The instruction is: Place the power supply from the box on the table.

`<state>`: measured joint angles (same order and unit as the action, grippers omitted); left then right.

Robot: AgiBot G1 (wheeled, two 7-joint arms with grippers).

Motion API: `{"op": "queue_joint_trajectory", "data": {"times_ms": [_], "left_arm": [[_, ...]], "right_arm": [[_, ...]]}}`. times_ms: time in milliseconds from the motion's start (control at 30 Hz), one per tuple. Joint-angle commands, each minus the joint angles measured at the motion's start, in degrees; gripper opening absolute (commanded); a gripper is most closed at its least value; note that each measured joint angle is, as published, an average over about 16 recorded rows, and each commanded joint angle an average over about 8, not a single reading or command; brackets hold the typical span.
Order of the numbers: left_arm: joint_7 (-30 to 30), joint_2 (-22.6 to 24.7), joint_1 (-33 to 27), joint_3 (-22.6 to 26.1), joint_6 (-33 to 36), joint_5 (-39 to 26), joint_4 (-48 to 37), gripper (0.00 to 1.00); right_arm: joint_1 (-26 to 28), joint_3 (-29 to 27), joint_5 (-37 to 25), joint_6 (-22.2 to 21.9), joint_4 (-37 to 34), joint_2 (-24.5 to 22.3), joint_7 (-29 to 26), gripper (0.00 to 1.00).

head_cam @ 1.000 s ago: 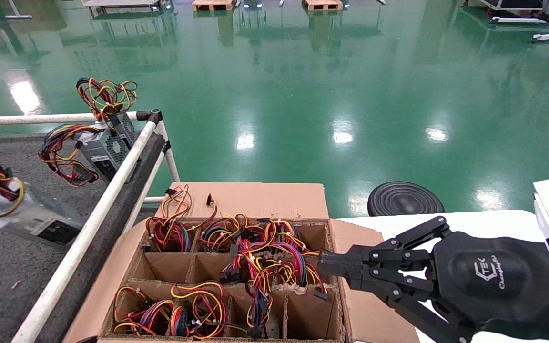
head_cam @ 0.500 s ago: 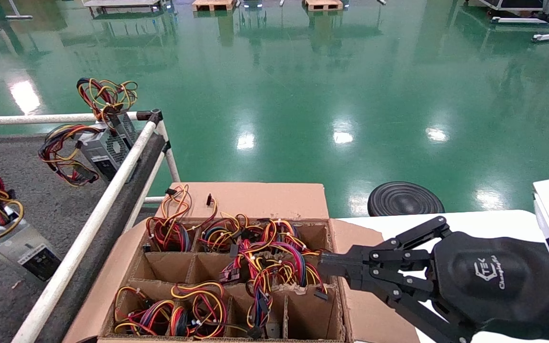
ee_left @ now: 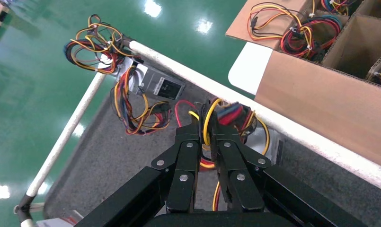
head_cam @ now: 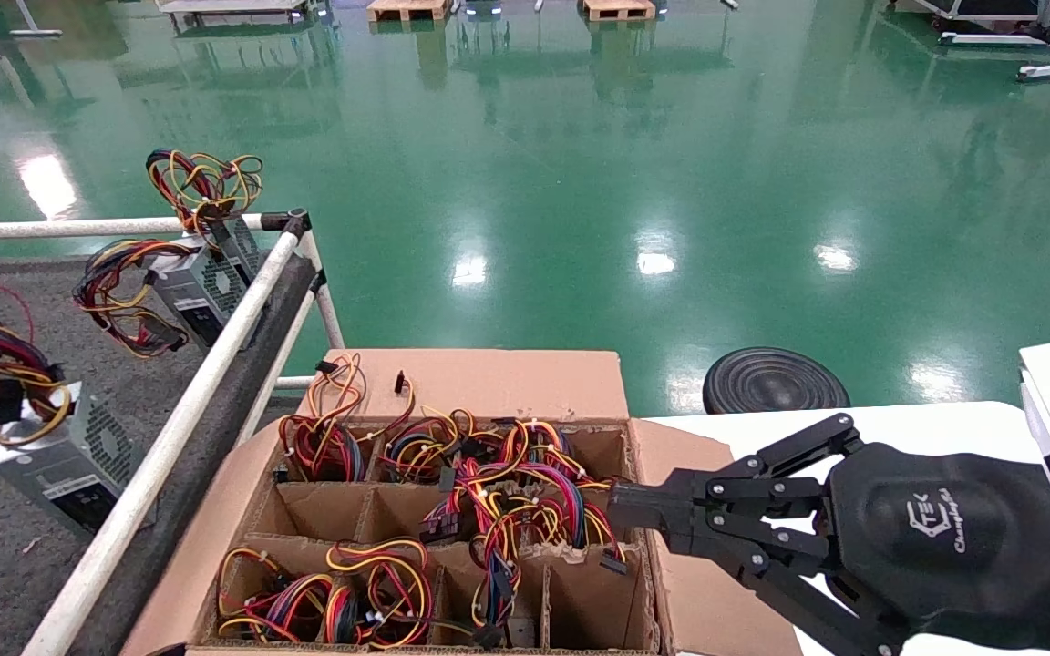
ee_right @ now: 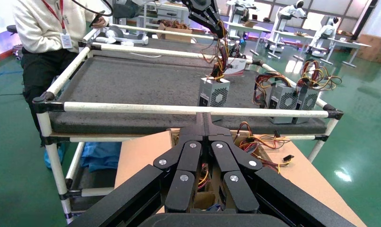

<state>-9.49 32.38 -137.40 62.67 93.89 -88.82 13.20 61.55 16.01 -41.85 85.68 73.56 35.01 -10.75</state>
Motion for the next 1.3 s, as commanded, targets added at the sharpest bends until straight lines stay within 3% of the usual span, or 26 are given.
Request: {"op": "queue_joint_trajectory", "data": {"times_ms": [33, 67, 200, 333, 1300], "left_arm": [[-0.1, -0.1, 0.4, 0.0, 0.1, 0.5, -0.2, 0.13], [-0.1, -0.2, 0.6, 0.1, 0.1, 0.7, -0.3, 0.19], [-0.2, -0.4, 1.5, 0.1, 0.2, 1.6, -0.6, 0.69], [-0.2, -0.7, 2.1, 0.1, 0.3, 2.4, -0.8, 1.00], [0.1, -1.6, 3.8, 1.1, 0.9, 6.2, 0.1, 1.00]], "right_arm": [[0.0, 0.0, 0.0, 0.0, 0.0, 0.0, 0.0, 0.00], [0.0, 0.0, 0.0, 0.0, 0.0, 0.0, 0.0, 0.00], [0.0, 0.0, 0.0, 0.0, 0.0, 0.0, 0.0, 0.00], [0.0, 0.0, 0.0, 0.0, 0.0, 0.0, 0.0, 0.00], [0.0, 0.0, 0.0, 0.0, 0.0, 0.0, 0.0, 0.00]]}}
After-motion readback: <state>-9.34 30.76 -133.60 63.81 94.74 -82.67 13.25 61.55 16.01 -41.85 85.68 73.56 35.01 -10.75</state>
